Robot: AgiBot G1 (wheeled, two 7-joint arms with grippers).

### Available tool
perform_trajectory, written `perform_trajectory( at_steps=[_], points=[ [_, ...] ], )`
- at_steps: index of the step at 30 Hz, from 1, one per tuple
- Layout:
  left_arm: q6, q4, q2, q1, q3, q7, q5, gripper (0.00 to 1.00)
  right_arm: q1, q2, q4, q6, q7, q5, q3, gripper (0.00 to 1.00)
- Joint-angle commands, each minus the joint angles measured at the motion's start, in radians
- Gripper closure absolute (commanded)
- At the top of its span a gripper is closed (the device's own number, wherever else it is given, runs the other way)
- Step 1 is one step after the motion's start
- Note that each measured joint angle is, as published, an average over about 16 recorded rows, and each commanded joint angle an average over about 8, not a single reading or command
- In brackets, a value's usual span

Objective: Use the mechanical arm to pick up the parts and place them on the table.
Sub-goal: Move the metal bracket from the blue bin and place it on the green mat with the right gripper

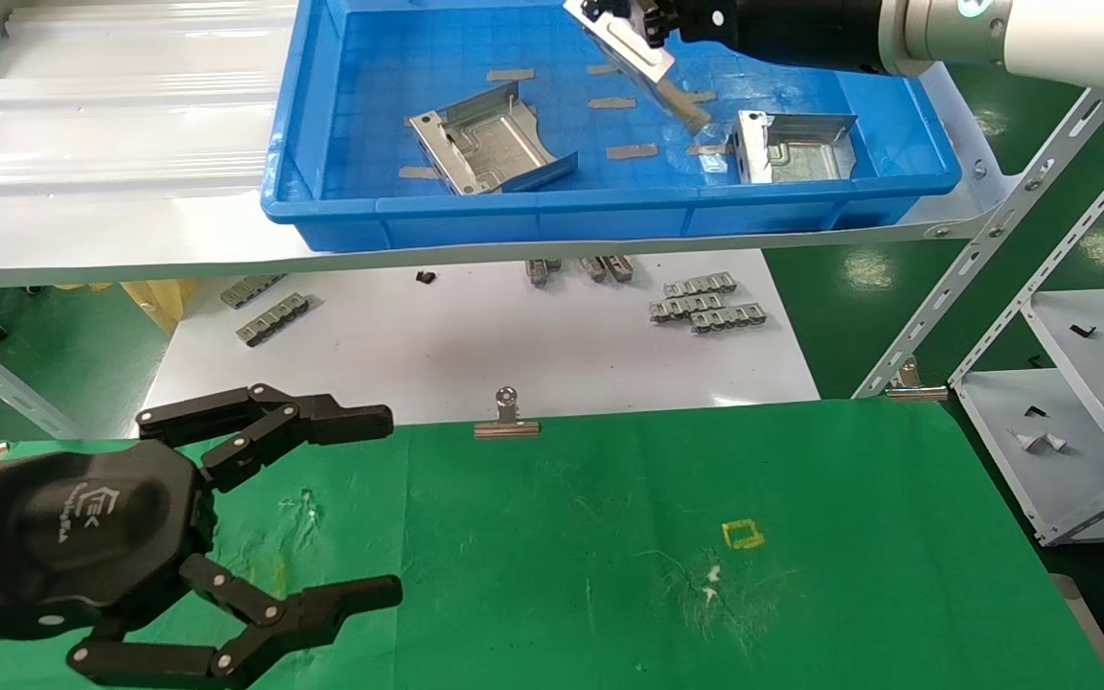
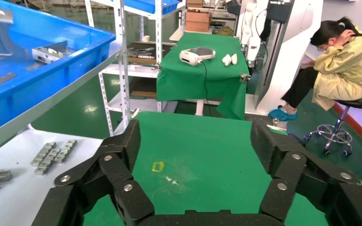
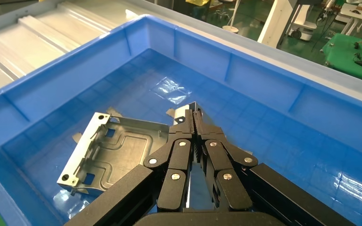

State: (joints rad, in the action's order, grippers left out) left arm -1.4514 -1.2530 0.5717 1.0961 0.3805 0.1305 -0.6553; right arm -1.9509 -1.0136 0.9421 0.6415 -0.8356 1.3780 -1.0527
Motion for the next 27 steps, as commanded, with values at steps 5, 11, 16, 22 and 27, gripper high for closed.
perform_trajectory(
  at_steps=[5,11,16,22,27],
  points=[
    [0.000,0.000,0.000,0.000,0.000,0.000,0.000,0.00,0.021,-0.001,-0.014,-0.015,0.059,0.007,0.000,1.00],
    [0.000,0.000,0.000,0.000,0.000,0.000,0.000,0.00,0.047,-0.047,-0.079,-0.036,0.125,0.010,-0.003,1.00],
    [0.000,0.000,0.000,0.000,0.000,0.000,0.000,0.00,0.066,-0.099,-0.147,-0.045,0.168,0.003,-0.004,1.00],
    [0.000,0.000,0.000,0.000,0.000,0.000,0.000,0.00,0.082,-0.144,-0.206,-0.053,0.222,-0.011,0.003,1.00],
    [0.000,0.000,0.000,0.000,0.000,0.000,0.000,0.00,0.090,-0.174,-0.233,-0.077,0.284,-0.007,0.007,1.00]
  ],
)
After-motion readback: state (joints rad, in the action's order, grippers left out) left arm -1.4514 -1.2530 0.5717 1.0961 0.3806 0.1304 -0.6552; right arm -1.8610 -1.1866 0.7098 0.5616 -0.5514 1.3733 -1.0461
